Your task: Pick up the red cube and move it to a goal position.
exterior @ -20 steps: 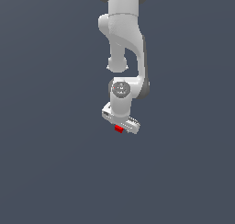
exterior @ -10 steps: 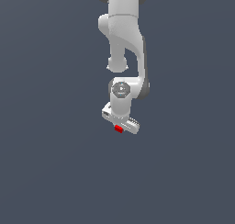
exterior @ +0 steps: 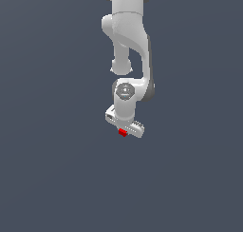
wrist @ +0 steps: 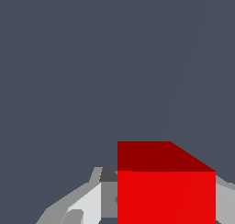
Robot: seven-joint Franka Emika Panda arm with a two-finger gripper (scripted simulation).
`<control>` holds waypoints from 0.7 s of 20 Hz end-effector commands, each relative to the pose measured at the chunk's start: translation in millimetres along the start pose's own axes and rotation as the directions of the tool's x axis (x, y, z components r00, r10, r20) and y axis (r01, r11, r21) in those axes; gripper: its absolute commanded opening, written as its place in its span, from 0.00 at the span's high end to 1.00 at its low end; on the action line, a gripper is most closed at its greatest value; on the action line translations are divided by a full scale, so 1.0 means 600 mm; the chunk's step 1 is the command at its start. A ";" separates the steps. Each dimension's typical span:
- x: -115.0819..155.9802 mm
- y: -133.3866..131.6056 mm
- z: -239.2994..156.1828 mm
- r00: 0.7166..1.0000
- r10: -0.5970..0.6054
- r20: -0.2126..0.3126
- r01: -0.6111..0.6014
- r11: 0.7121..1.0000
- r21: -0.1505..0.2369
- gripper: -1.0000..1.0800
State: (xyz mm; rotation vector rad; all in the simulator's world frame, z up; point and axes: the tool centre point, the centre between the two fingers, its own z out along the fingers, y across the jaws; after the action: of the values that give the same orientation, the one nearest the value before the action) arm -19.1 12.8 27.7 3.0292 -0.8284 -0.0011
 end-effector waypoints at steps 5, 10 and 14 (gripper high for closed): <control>-0.004 0.007 -0.047 1.000 0.000 -0.001 0.000 1.000 0.001 1.00; -0.011 0.017 -0.109 1.000 0.000 -0.001 0.000 1.000 0.001 1.00; -0.017 0.027 -0.174 1.000 0.001 0.000 -0.001 1.000 0.002 1.00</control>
State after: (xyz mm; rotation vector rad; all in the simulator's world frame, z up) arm -33.9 5.5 116.3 3.0299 -0.8292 -0.0014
